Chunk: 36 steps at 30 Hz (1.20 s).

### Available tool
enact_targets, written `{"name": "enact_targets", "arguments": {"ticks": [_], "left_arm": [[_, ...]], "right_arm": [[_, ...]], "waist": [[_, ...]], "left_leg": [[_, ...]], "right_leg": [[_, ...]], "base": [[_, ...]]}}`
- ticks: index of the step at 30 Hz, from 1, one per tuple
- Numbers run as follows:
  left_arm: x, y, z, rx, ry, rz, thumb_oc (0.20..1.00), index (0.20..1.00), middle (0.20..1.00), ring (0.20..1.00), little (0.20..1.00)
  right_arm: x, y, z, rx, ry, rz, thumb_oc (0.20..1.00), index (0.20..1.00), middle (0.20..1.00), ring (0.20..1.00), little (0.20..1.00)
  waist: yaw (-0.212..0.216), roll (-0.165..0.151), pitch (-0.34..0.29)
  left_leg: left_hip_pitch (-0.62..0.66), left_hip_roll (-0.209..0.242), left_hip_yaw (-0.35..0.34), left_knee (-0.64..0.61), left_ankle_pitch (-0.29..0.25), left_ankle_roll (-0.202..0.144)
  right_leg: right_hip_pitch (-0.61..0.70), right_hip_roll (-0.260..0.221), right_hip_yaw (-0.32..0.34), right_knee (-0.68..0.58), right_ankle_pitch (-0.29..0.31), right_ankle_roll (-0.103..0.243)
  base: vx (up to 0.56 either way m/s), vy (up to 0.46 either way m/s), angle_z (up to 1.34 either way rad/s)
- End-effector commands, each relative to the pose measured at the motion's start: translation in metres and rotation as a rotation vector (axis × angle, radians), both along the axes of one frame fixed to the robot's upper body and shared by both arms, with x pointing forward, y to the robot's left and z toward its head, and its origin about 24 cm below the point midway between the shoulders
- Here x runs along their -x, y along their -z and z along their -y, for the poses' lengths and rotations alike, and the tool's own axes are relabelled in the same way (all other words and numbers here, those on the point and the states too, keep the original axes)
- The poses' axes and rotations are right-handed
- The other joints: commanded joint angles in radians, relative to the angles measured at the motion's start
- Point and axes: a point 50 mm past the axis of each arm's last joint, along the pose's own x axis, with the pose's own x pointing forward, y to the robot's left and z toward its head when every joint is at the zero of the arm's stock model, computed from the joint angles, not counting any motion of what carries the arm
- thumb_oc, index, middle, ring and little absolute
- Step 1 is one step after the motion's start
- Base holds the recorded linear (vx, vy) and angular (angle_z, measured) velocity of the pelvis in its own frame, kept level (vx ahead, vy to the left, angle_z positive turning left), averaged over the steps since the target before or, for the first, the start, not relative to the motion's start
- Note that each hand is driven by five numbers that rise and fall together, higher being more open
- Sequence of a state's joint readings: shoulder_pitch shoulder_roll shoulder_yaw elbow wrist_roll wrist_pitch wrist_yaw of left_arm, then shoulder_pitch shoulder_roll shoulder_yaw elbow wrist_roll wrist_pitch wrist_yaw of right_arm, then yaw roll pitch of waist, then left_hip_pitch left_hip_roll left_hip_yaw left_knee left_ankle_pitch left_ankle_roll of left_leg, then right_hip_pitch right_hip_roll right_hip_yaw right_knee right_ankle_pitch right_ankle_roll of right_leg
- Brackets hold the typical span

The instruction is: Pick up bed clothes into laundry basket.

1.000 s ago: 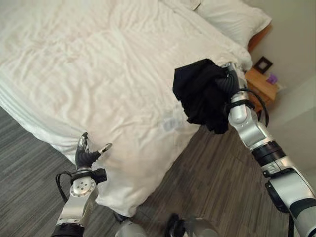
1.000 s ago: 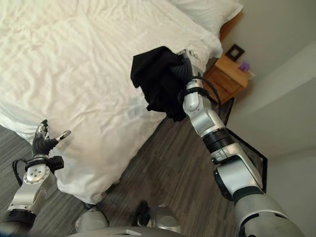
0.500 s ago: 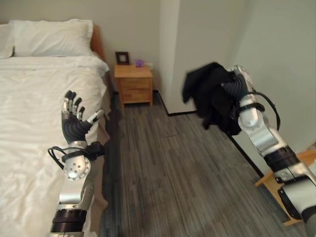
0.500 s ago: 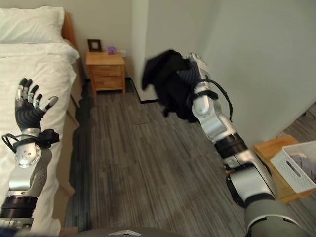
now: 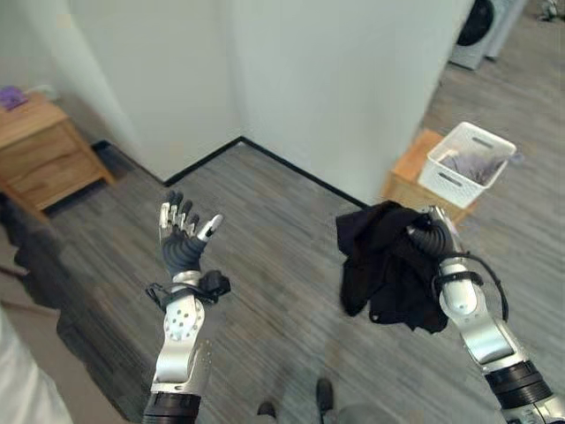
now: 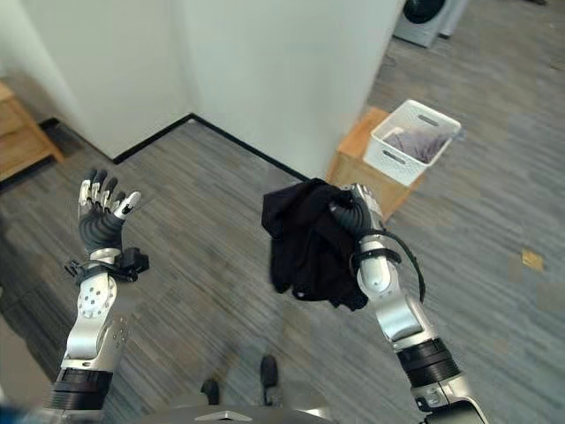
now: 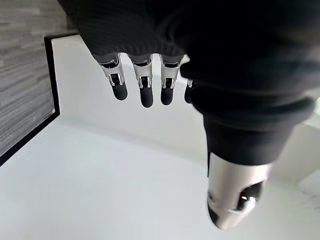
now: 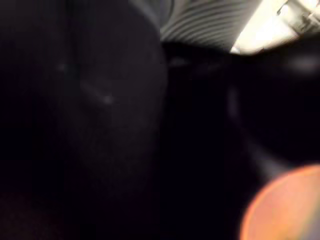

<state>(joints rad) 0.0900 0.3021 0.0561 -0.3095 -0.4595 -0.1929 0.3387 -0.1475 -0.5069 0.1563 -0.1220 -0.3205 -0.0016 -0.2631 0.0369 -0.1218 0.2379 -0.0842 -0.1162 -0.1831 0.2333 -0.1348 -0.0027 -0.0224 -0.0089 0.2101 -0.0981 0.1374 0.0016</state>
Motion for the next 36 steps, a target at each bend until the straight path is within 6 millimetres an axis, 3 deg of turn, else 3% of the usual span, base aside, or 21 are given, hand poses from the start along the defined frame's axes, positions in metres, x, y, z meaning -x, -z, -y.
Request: {"name": "enact_targets", "arguments": {"ticks": [1, 2, 3, 6, 7, 10, 11, 15, 17, 19, 22, 23, 24, 25, 26, 27, 28, 32, 33, 34, 36], "left_arm": [[0.007, -0.012, 0.001, -0.065, 0.070, 0.086, 1.000, 1.000, 1.000, 1.000, 1.000], [0.001, -0.013, 0.014, -0.108, 0.163, 0.073, 1.000, 1.000, 1.000, 1.000, 1.000], [-0.003, -0.013, 0.019, -0.130, 0.186, 0.067, 1.000, 1.000, 1.000, 1.000, 1.000], [-0.010, -0.015, 0.036, -0.178, 0.255, 0.070, 1.000, 1.000, 1.000, 1.000, 1.000], [-0.011, -0.015, 0.037, -0.177, 0.255, 0.070, 1.000, 1.000, 1.000, 1.000, 1.000], [-0.013, -0.018, 0.047, -0.161, 0.313, 0.088, 1.000, 1.000, 1.000, 1.000, 1.000], [-0.014, -0.012, 0.050, -0.152, 0.344, 0.065, 1.000, 1.000, 1.000, 1.000, 1.000], [-0.015, -0.008, 0.045, -0.155, 0.328, 0.040, 1.000, 1.000, 1.000, 1.000, 1.000], [-0.015, -0.008, 0.046, -0.165, 0.341, 0.042, 1.000, 1.000, 1.000, 1.000, 1.000], [-0.015, -0.005, 0.050, -0.155, 0.366, 0.036, 1.000, 1.000, 1.000, 1.000, 1.000], [-0.014, -0.002, 0.053, -0.132, 0.380, 0.027, 1.000, 1.000, 1.000, 1.000, 1.000], [-0.015, 0.000, 0.053, -0.110, 0.375, 0.024, 1.000, 1.000, 1.000, 1.000, 1.000], [-0.014, 0.000, 0.053, -0.086, 0.383, 0.022, 1.000, 1.000, 1.000, 1.000, 1.000], [-0.012, 0.002, 0.053, -0.068, 0.380, 0.015, 1.000, 1.000, 1.000, 1.000, 1.000], [-0.011, 0.004, 0.051, -0.051, 0.370, 0.010, 1.000, 1.000, 1.000, 1.000, 1.000], [-0.011, 0.004, 0.051, -0.051, 0.370, 0.010, 1.000, 1.000, 1.000, 1.000, 1.000], [-0.009, 0.007, 0.051, -0.025, 0.367, -0.003, 1.000, 1.000, 1.000, 1.000, 1.000], [-0.004, 0.010, 0.045, 0.008, 0.352, -0.011, 1.000, 1.000, 1.000, 1.000, 1.000], [-0.002, 0.015, 0.042, 0.012, 0.335, -0.030, 1.000, 1.000, 1.000, 1.000, 1.000], [-0.001, 0.016, 0.042, 0.011, 0.334, -0.036, 1.000, 1.000, 1.000, 1.000, 1.000], [-0.001, 0.018, 0.041, 0.004, 0.333, -0.045, 1.000, 1.000, 1.000, 1.000, 1.000]], "right_arm": [[0.003, -0.039, 0.017, 0.026, 0.056, 0.202, 0.200, 0.200, 0.200, 0.200, 0.200], [0.008, -0.031, 0.030, 0.030, 0.119, 0.186, 0.200, 0.200, 0.200, 0.200, 0.200], [0.008, -0.032, 0.031, 0.043, 0.131, 0.192, 0.200, 0.200, 0.200, 0.200, 0.200], [0.012, -0.034, 0.034, 0.091, 0.170, 0.226, 0.200, 0.200, 0.200, 0.200, 0.200], [0.012, -0.035, 0.034, 0.093, 0.171, 0.226, 0.200, 0.200, 0.200, 0.200, 0.200], [0.015, -0.040, 0.042, 0.136, 0.207, 0.250, 0.200, 0.200, 0.200, 0.200, 0.200], [0.016, -0.047, 0.050, 0.174, 0.241, 0.271, 0.200, 0.200, 0.200, 0.200, 0.200], [0.018, -0.051, 0.056, 0.211, 0.276, 0.285, 0.200, 0.200, 0.200, 0.200, 0.200], [0.020, -0.051, 0.059, 0.226, 0.293, 0.287, 0.200, 0.200, 0.200, 0.200, 0.200], [0.025, -0.045, 0.062, 0.214, 0.297, 0.257, 0.200, 0.200, 0.200, 0.200, 0.200], [0.027, -0.041, 0.063, 0.208, 0.295, 0.244, 0.200, 0.200, 0.200, 0.200, 0.200], [0.024, -0.040, 0.062, 0.206, 0.287, 0.236, 0.200, 0.200, 0.200, 0.200, 0.200], [0.022, -0.041, 0.059, 0.225, 0.261, 0.228, 0.200, 0.200, 0.200, 0.200, 0.200], [0.020, -0.043, 0.058, 0.231, 0.255, 0.238, 0.200, 0.200, 0.200, 0.200, 0.200], [0.018, -0.047, 0.060, 0.245, 0.265, 0.255, 0.200, 0.200, 0.200, 0.200, 0.200], [0.018, -0.047, 0.060, 0.245, 0.265, 0.255, 0.200, 0.200, 0.200, 0.200, 0.200], [0.013, -0.049, 0.063, 0.276, 0.276, 0.247, 0.200, 0.200, 0.200, 0.200, 0.200], [0.006, -0.056, 0.068, 0.325, 0.293, 0.254, 0.200, 0.200, 0.200, 0.200, 0.200], [0.000, -0.059, 0.066, 0.342, 0.278, 0.265, 0.200, 0.200, 0.200, 0.200, 0.200], [-0.002, -0.061, 0.066, 0.345, 0.274, 0.268, 0.200, 0.200, 0.200, 0.200, 0.200], [-0.004, -0.066, 0.068, 0.354, 0.285, 0.285, 0.200, 0.200, 0.200, 0.200, 0.200]], "waist": [[0.008, 0.076, -0.066], [-0.015, 0.090, -0.069], [-0.028, 0.087, -0.059], [-0.075, 0.126, -0.045], [-0.074, 0.126, -0.046], [-0.098, 0.125, -0.049], [-0.113, 0.110, -0.057], [-0.106, 0.112, -0.058], [-0.112, 0.113, -0.061], [-0.122, 0.102, -0.081], [-0.130, 0.129, -0.097], [-0.129, 0.139, -0.101], [-0.108, 0.131, -0.082], [-0.097, 0.117, -0.065], [-0.076, 0.098, -0.050], [-0.077, 0.099, -0.051], [-0.036, 0.071, -0.026], [0.028, 0.063, -0.008], [0.057, 0.082, -0.019], [0.069, 0.089, -0.026], [0.081, 0.093, -0.028]], "left_leg": [[-0.001, 0.099, 0.053, -0.242, 0.203, -0.056], [0.057, 0.123, 0.114, -0.281, 0.201, -0.028], [0.084, 0.124, 0.146, -0.293, 0.192, -0.012], [0.159, 0.155, 0.254, -0.321, 0.136, 0.012], [0.159, 0.153, 0.255, -0.321, 0.135, 0.012], [0.191, 0.164, 0.309, -0.321, 0.083, 0.001], [0.243, 0.163, 0.353, -0.321, 0.025, -0.021], [0.309, 0.189, 0.402, -0.321, -0.026, -0.045], [0.354, 0.200, 0.424, -0.321, -0.061, -0.055], [0.399, 0.196, 0.439, -0.317, -0.086, -0.064], [0.405, 0.242, 0.433, -0.234, -0.092, -0.091], [0.376, 0.278, 0.429, -0.119, -0.021, -0.125], [0.262, 0.318, 0.396, 0.160, 0.105, -0.146], [0.183, 0.314, 0.359, 0.314, 0.158, -0.150], [0.125, 0.304, 0.323, 0.423, 0.180, -0.151], [0.122, 0.305, 0.322, 0.425, 0.178, -0.151], [0.006, 0.274, 0.295, 0.490, 0.113, -0.123], [-0.097, 0.224, 0.310, 0.323, 0.073, -0.092], [-0.109, 0.211, 0.328, 0.073, 0.084, -0.077], [-0.092, 0.207, 0.341, -0.078, 0.152, -0.082], [-0.135, 0.227, 0.410, -0.230, 0.201, -0.098]], "right_leg": [[0.153, 0.009, -0.131, 0.197, -0.308, 0.037], [0.059, -0.015, -0.188, 0.423, -0.251, 0.110], [0.011, -0.049, -0.226, 0.528, -0.190, 0.152], [-0.136, -0.157, -0.414, 0.740, -0.144, 0.200], [-0.138, -0.159, -0.413, 0.744, -0.147, 0.200], [-0.172, -0.216, -0.501, 0.599, -0.175, 0.178], [-0.192, -0.221, -0.567, 0.316, -0.149, 0.168], [-0.182, -0.225, -0.659, 0.109, -0.082, 0.195], [-0.185, -0.226, -0.661, 0.068, -0.058, 0.201], [-0.163, -0.225, -0.652, 0.057, -0.029, 0.181], [-0.130, -0.192, -0.657, 0.055, -0.039, 0.175], [-0.101, -0.164, -0.664, 0.042, -0.049, 0.150], [-0.031, -0.122, -0.652, 0.021, -0.091, 0.101], [-0.011, -0.110, -0.660, 0.018, -0.100, 0.058], [0.022, -0.104, -0.647, 0.012, -0.123, 0.040], [0.021, -0.103, -0.648, 0.012, -0.123, 0.039], [0.061, -0.110, -0.611, 0.011, -0.157, 0.036], [0.094, -0.118, -0.556, 0.011, -0.189, 0.060], [0.131, -0.101, -0.537, 0.011, -0.219, 0.083], [0.153, -0.094, -0.529, 0.011, -0.232, 0.088], [0.217, -0.073, -0.536, 0.011, -0.283, 0.091]], "base": [[0.31, 0.144, -1.04], [0.31, 0.096, -1.02], [0.36, 0.137, -1.03], [0.23, 0.125, -1.03], [0.16, 0.067, -1.07], [0.28, -0.123, -0.97], [0.42, -0.237, -1.02], [0.37, -0.203, -0.71], [0.42, -0.180, -0.42], [0.46, -0.181, -0.07], [0.40, -0.170, -0.01], [0.38, -0.372, -0.17], [0.43, -0.495, -0.30], [0.39, -0.454, -0.42], [0.16, -0.223, -0.60], [0.35, -0.184, -0.83], [0.32, -0.086, -0.73], [0.36, 0.028, -0.67], [0.45, 0.140, -0.73], [0.61, 0.156, -0.63], [0.49, 0.050, -0.19]]}}
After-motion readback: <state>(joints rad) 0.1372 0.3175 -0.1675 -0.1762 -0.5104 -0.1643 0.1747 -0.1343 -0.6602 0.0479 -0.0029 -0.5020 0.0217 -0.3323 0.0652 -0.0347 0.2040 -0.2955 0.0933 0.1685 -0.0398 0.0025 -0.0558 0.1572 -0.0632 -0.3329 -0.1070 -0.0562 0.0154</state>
